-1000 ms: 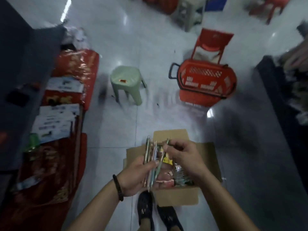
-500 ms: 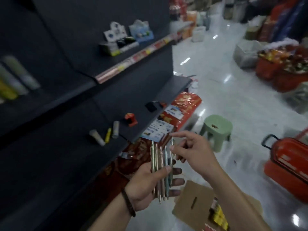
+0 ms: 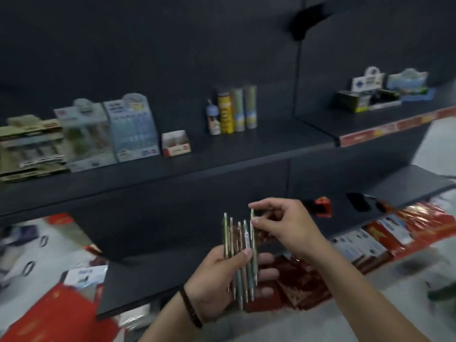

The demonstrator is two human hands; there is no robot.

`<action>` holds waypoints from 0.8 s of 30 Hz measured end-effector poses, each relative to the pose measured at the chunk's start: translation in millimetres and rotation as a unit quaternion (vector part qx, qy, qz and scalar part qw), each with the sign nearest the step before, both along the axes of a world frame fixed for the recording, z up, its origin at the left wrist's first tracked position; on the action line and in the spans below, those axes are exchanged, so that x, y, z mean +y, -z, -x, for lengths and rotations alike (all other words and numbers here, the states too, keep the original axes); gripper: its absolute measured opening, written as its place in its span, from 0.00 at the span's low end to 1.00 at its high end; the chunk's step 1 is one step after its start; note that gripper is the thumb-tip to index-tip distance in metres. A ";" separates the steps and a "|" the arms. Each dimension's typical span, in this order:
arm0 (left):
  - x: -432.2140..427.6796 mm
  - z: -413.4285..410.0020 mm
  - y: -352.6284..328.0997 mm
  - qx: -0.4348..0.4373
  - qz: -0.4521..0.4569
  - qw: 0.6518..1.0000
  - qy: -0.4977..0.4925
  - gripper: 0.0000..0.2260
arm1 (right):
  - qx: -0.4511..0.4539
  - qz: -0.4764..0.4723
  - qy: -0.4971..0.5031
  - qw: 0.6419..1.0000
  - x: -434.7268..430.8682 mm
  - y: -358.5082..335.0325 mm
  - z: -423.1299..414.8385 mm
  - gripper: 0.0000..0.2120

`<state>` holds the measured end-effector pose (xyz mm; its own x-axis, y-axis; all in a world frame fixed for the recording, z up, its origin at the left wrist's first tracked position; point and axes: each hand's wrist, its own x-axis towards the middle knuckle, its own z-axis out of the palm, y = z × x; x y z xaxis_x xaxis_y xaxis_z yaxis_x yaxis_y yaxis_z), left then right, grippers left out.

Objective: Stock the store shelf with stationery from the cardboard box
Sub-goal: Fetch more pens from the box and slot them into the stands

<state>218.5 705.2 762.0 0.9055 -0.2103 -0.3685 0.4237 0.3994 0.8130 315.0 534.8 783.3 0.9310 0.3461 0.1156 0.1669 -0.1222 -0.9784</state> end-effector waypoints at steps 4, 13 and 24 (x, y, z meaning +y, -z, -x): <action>81.5 -7.1 -17.5 -0.004 -0.001 0.998 -0.058 0.15 | -0.003 -0.003 -0.052 0.999 88.7 -22.1 -23.7 0.11; 220.0 -54.1 -23.6 -0.047 0.026 0.979 -0.198 0.14 | -0.035 -0.055 -0.103 0.993 245.9 -57.4 -99.5 0.11; 355.5 -138.4 -54.1 -0.063 -0.043 0.932 -0.353 0.15 | -0.174 -0.092 -0.100 0.975 391.4 -116.9 -223.2 0.09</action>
<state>357.0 1060.8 816.1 0.8439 0.4811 -0.2375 -0.0216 0.4728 0.8809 538.2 926.2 900.1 0.7402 0.4603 0.4901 0.4958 0.1187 -0.8603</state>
